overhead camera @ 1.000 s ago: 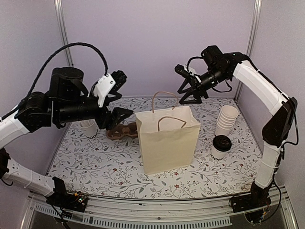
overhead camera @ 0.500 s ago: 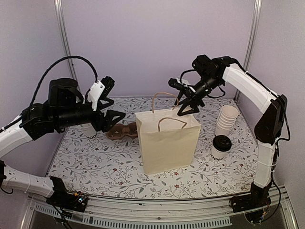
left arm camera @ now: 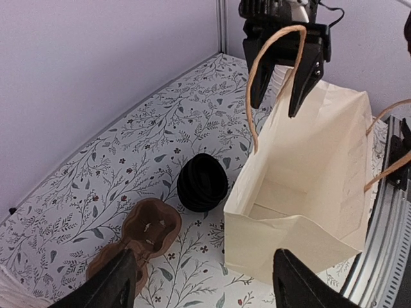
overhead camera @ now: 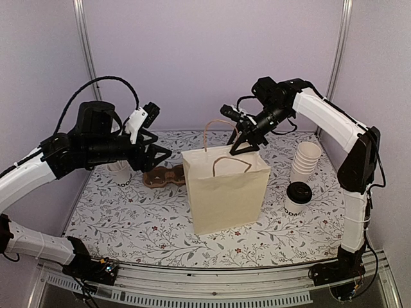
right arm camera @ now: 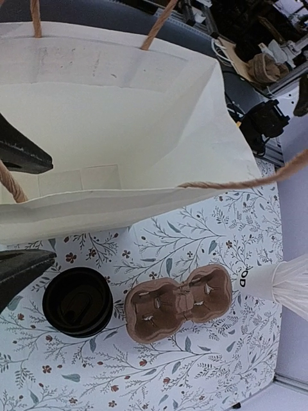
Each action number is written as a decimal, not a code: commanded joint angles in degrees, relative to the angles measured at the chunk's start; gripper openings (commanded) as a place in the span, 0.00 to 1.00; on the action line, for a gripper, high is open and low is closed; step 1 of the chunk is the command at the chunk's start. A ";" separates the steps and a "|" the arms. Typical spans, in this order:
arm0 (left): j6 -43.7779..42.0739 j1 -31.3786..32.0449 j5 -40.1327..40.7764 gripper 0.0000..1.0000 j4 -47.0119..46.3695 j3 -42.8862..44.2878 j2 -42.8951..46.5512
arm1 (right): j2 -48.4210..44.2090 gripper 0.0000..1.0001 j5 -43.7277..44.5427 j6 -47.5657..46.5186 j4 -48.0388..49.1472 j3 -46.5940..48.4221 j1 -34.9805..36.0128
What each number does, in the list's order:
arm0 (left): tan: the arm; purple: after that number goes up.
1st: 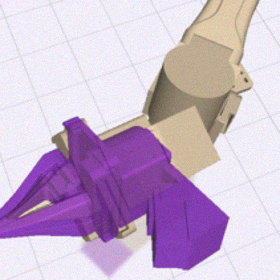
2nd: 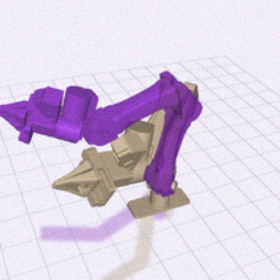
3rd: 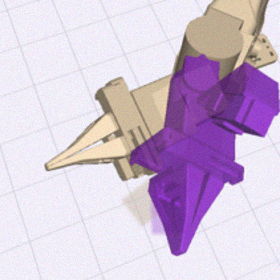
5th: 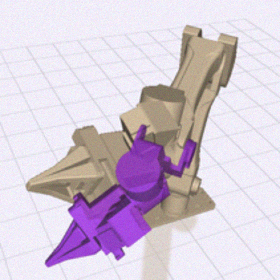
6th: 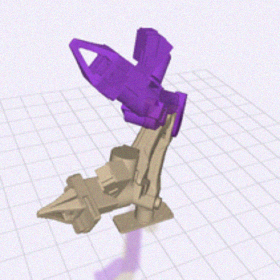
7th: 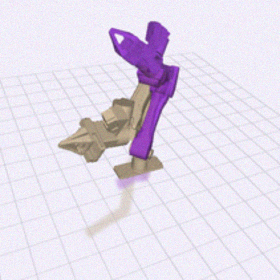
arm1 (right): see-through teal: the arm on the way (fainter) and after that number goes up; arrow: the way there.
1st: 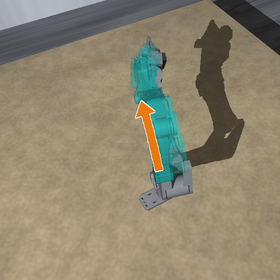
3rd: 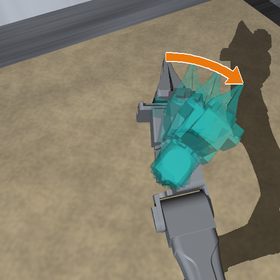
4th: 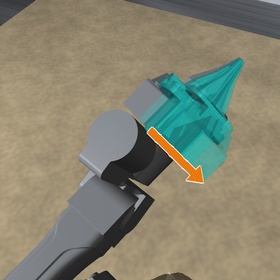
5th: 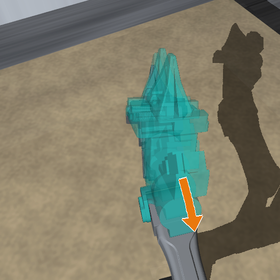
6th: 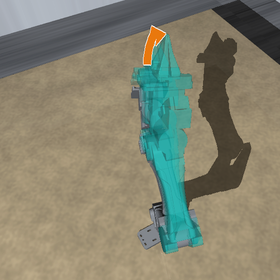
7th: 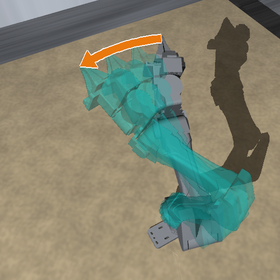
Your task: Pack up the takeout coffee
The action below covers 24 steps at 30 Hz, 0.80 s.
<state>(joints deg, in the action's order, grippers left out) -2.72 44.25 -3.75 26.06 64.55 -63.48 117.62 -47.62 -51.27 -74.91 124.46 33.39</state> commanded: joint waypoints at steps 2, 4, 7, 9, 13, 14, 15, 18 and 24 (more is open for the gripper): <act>0.98 -1.30 -2.26 0.75 -1.62 -1.05 0.77 | 0.32 0.35 -4.86 1.54 1.09 1.03 0.28; 0.90 -1.49 -2.40 0.75 -1.02 -0.82 0.73 | 0.26 0.29 -5.15 1.77 1.03 1.00 0.28; 0.71 -1.64 -2.40 0.75 -0.18 -0.57 0.73 | -0.01 0.15 -5.05 2.15 0.93 0.86 0.28; 0.49 -1.91 -2.34 0.74 0.31 -0.48 0.82 | -0.06 0.05 -4.82 2.29 0.99 0.87 0.28; -0.42 -2.80 -0.86 0.75 2.98 0.09 -0.35 | -1.04 0.00 -4.17 2.65 0.62 0.72 0.28; -0.13 -3.24 1.59 0.76 3.90 0.51 -1.23 | -1.49 0.00 -3.87 2.62 0.52 0.51 0.28; 0.58 -3.91 3.27 0.78 5.08 1.06 -2.46 | -1.91 0.00 -3.39 2.58 0.52 0.06 0.28; 3.16 -7.58 5.29 0.78 9.75 3.95 -7.44 | -4.75 0.00 -1.56 2.74 1.17 -2.65 0.28; 6.67 -12.67 2.09 0.73 16.67 9.42 -19.00 | -11.24 0.00 4.52 2.88 3.84 -10.23 0.04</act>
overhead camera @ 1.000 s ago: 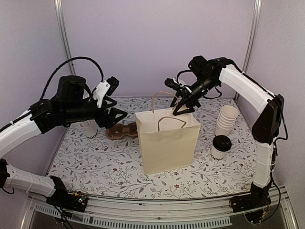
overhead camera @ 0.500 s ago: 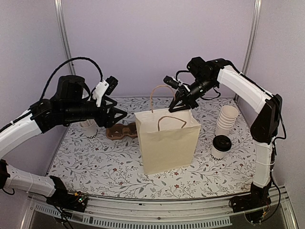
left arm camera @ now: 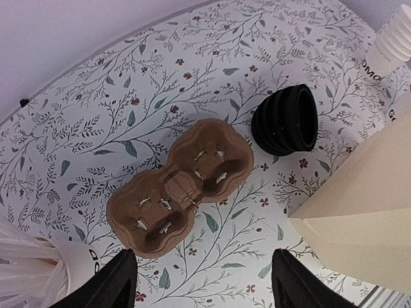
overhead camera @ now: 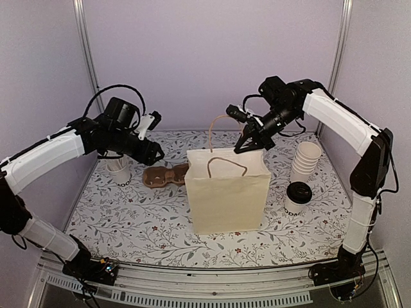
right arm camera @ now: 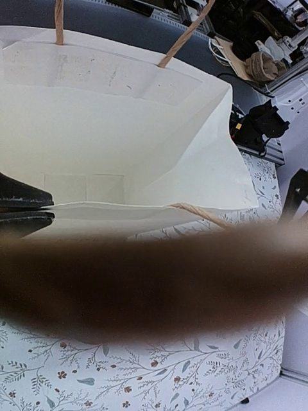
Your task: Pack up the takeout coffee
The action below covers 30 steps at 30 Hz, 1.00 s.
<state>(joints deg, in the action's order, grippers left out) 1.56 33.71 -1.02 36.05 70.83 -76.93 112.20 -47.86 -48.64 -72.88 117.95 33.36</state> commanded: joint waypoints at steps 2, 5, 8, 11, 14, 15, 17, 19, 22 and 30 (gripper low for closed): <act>1.87 -3.10 -1.64 0.73 8.15 4.73 -8.74 | -7.52 0.00 5.23 0.36 2.37 -5.32 -0.37; 2.47 -5.56 -5.56 0.68 10.04 8.53 -13.84 | -8.29 0.00 5.31 0.56 2.40 -5.79 -1.06; 2.80 -5.94 -7.71 0.63 10.53 12.09 -18.21 | -8.56 0.00 5.67 0.65 2.33 -5.95 -1.45; 2.47 -6.03 -5.76 0.58 10.78 14.12 -21.51 | -8.98 0.00 5.81 0.89 3.00 -6.59 -1.59; 1.39 -6.09 -1.68 0.51 12.38 15.47 -25.05 | -9.35 0.00 5.67 1.25 3.44 -7.10 -1.62; 0.92 -6.11 -0.62 0.48 12.79 15.63 -26.05 | -9.43 0.00 5.65 1.33 3.52 -7.20 -1.59; 0.09 -6.09 0.81 0.38 13.28 15.19 -27.77 | -9.41 0.00 5.75 1.35 3.57 -7.38 -1.64; -0.32 -6.19 3.68 0.05 13.17 14.58 -29.37 | -9.39 0.00 5.76 1.36 3.75 -7.67 -1.61; -0.32 -6.28 7.09 0.00 12.06 13.13 -31.37 | -9.44 0.00 5.41 1.29 4.16 -8.27 -1.59; -0.83 -6.24 11.43 0.00 11.32 12.11 -37.45 | -8.81 0.00 4.51 1.27 4.39 -8.79 -1.59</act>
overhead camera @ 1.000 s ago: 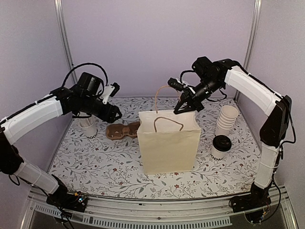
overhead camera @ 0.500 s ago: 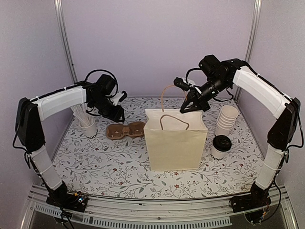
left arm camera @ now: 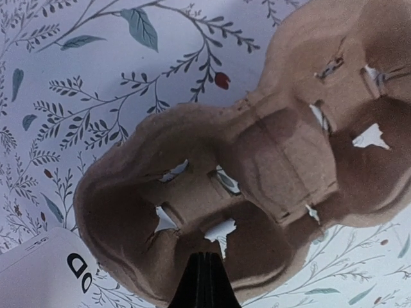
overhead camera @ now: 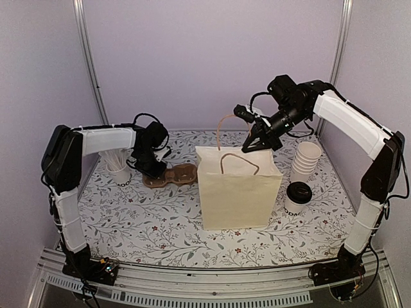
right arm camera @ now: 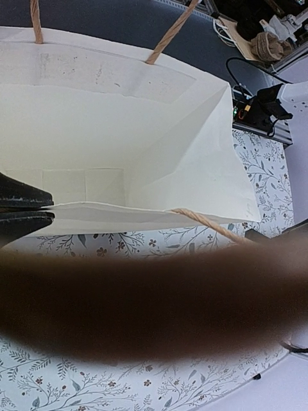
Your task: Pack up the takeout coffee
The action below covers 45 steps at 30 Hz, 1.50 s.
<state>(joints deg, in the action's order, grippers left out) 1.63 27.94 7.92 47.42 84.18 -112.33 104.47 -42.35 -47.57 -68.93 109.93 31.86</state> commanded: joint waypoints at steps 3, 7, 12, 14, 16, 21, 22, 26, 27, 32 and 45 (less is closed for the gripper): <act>-1.12 -0.15 -0.57 0.00 0.07 -2.65 -1.19 | -1.02 0.00 -1.15 0.14 0.24 -0.77 -0.08; -1.54 0.84 -3.18 0.02 -0.77 -6.94 1.97 | -1.23 0.00 -0.81 -0.15 0.29 -1.45 -0.13; -2.89 2.44 -7.22 0.03 -1.32 -9.92 5.49 | -1.34 0.00 -1.12 -0.33 0.77 -3.05 -0.08; -3.27 3.41 -9.95 0.04 -1.32 -10.09 6.40 | -1.15 0.00 -1.48 -0.33 0.74 -3.14 -0.08; -3.26 4.30 -12.18 0.04 -1.16 -9.73 6.68 | -0.98 0.00 -1.60 -0.33 0.67 -3.14 -0.13; -1.81 4.85 -11.74 0.05 0.55 -7.89 6.81 | -1.02 0.00 -1.55 -0.15 0.71 -3.14 -0.13; -0.78 4.84 -10.86 0.06 0.96 -7.02 7.23 | -1.11 0.00 -1.63 -0.08 0.69 -3.20 -0.13; 0.61 4.28 -10.10 0.40 0.78 -3.17 8.62 | -1.33 0.00 -1.69 0.02 0.66 -3.14 -0.07; 0.51 4.21 -10.03 0.42 0.75 -2.15 8.31 | -1.24 0.00 -1.66 0.02 0.71 -3.14 -0.12; 0.65 2.65 -10.51 0.49 0.75 2.67 4.09 | -1.11 0.00 -1.67 0.18 0.66 -3.14 -0.05; -1.54 1.78 -10.98 0.56 1.90 11.17 -4.28 | -1.89 0.00 -1.77 0.49 0.98 -3.89 -0.11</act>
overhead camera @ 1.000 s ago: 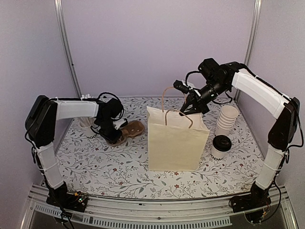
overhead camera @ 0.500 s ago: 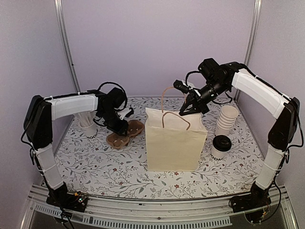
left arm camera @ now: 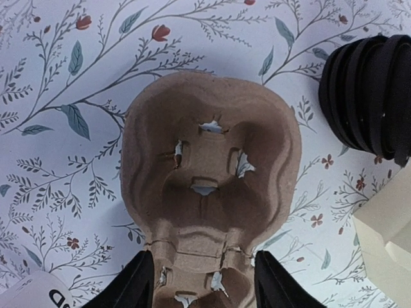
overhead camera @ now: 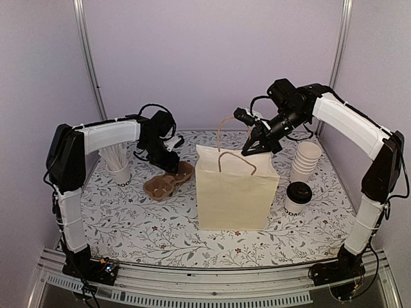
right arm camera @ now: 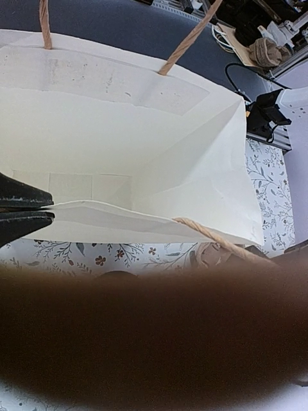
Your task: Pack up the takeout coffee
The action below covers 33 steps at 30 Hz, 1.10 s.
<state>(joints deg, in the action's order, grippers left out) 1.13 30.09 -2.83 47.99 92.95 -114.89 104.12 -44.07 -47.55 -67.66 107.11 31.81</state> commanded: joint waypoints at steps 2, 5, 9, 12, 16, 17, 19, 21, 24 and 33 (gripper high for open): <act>-2.23 -0.40 0.08 0.56 2.06 2.88 -2.35 | -1.55 0.00 -0.05 0.44 -0.20 -1.18 -0.07; -2.49 -0.38 0.59 0.58 2.57 3.12 -2.94 | -1.54 0.00 -0.05 0.51 -0.19 -1.38 0.00; -3.17 -0.34 0.89 0.58 2.77 3.25 -3.91 | -1.55 0.00 -0.18 0.46 -0.11 -1.38 -0.03; -3.84 -0.36 0.86 0.55 3.02 3.46 -4.83 | -1.55 0.00 -0.22 0.59 -0.07 -1.38 -0.04; -4.35 -0.26 -0.02 0.48 3.34 3.78 -5.67 | -1.55 0.00 -0.16 0.54 -0.11 -1.47 -0.08; -4.37 -0.28 -0.33 0.48 3.34 3.82 -5.76 | -1.55 0.00 -0.14 0.61 -0.11 -1.47 -0.08; -4.40 -0.29 -0.46 0.47 3.34 3.82 -5.93 | -1.46 0.00 -0.06 0.55 -0.20 -1.47 -0.06; -4.35 -0.29 -0.13 0.47 3.34 3.82 -6.20 | -1.46 0.00 0.03 0.54 -0.11 -1.47 -0.08; -4.38 -0.28 0.49 0.47 3.56 3.84 -6.52 | -1.38 0.00 -0.03 0.57 -0.02 -1.38 -0.07; -4.58 -0.20 -0.45 0.41 3.77 3.82 -7.25 | -1.02 0.00 -0.05 0.68 -0.15 -1.28 -0.06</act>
<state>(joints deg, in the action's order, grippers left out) -3.03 30.09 -2.39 50.85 95.46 -121.34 103.85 -44.29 -47.35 -67.20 106.48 31.81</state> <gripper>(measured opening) 0.414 0.016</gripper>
